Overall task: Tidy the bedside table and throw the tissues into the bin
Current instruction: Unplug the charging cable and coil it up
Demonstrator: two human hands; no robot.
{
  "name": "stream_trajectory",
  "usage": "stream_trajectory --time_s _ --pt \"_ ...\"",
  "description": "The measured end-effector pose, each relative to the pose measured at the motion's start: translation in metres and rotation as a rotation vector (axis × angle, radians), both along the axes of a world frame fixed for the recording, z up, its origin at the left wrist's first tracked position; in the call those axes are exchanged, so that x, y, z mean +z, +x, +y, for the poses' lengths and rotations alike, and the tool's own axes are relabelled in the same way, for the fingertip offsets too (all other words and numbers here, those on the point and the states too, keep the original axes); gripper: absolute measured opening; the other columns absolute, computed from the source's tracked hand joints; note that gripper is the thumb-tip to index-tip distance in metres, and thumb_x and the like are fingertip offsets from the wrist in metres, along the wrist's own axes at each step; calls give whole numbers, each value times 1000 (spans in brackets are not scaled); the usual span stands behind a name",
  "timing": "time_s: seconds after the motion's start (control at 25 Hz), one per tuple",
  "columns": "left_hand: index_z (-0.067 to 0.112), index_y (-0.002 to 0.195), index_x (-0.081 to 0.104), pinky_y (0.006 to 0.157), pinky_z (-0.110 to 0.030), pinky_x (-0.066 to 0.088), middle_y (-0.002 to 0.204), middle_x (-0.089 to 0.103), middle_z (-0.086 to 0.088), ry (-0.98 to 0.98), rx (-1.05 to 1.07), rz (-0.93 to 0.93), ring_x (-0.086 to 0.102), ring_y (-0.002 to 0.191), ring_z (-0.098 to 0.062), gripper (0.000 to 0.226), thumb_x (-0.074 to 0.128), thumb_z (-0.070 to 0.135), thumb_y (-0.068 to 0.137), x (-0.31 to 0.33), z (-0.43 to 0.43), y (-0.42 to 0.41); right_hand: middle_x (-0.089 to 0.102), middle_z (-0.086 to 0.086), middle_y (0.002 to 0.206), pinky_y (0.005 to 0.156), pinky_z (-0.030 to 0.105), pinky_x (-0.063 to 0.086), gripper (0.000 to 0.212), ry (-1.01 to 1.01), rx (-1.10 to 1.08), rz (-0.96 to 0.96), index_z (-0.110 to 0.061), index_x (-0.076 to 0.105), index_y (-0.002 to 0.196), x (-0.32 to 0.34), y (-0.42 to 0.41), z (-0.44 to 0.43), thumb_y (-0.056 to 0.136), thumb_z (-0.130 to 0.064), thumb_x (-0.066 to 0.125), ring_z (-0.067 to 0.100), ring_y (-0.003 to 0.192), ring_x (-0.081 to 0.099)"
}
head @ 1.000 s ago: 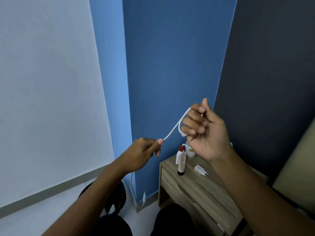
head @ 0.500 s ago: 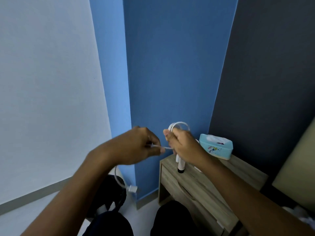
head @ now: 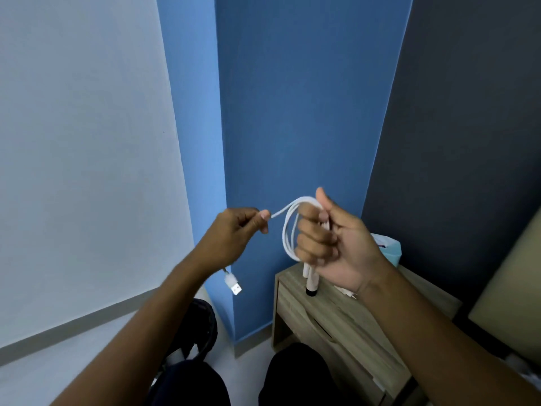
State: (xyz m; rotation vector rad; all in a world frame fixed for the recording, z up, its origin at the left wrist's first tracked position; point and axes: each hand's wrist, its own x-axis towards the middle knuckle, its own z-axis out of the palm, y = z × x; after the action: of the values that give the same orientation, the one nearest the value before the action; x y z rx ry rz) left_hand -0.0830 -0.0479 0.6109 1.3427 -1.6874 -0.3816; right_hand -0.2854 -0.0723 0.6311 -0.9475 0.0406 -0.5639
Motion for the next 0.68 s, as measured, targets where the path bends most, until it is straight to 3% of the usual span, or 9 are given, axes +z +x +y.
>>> stream_trajectory --time_s 0.12,0.28,0.36,0.44,0.52,0.56,0.68 --pt "17 73 67 53 -16 37 52 47 10 96 -67 -147 45 48 -2 39 48 40 98 -27 0 -11 31 -4 55 50 23 34 40 -3 -298 -158 -18 42 74 4 4 -2 104 -41 29 10 43 31" --pt "15 86 61 67 -28 47 65 53 9 229 -237 -474 52 62 -5 32 45 38 101 -31 14 -23 36 -2 57 55 24 39 39 -174 -668 -97 -15 41 76 -3 13 -13 106 -37 28 13 49 39" --pt "18 83 56 68 -33 46 67 52 8 240 -249 -576 51 65 -12 29 45 39 100 -25 23 -27 41 -2 58 55 25 40 38 -499 -815 109 -12 40 77 -12 15 -22 105 -37 30 14 51 43" --pt "21 83 58 66 -29 42 66 50 10 153 -189 -675 48 63 -10 28 48 41 98 -12 31 -28 48 -3 61 57 30 42 40 -930 -884 554 -10 45 81 -23 13 -26 103 -41 34 14 56 48" --pt "22 85 65 64 -25 39 68 55 9 -17 -117 -730 49 64 -9 27 52 43 96 2 36 -23 48 -4 61 56 31 40 41 -1132 -736 872 -9 47 80 -34 11 -24 103 -42 37 12 55 47" --pt "23 87 67 64 -25 39 72 61 8 -103 -102 -724 52 67 -10 26 53 44 95 9 37 -19 44 -4 60 53 29 36 40 -1086 -613 928 -10 45 78 -37 11 -21 104 -40 38 11 53 43" --pt "26 92 69 67 -21 39 82 67 9 -236 -124 -638 53 75 -9 27 49 45 96 19 34 -7 34 -4 60 42 21 21 31 -605 -300 820 -12 41 82 -27 15 -11 106 -31 33 7 46 27"
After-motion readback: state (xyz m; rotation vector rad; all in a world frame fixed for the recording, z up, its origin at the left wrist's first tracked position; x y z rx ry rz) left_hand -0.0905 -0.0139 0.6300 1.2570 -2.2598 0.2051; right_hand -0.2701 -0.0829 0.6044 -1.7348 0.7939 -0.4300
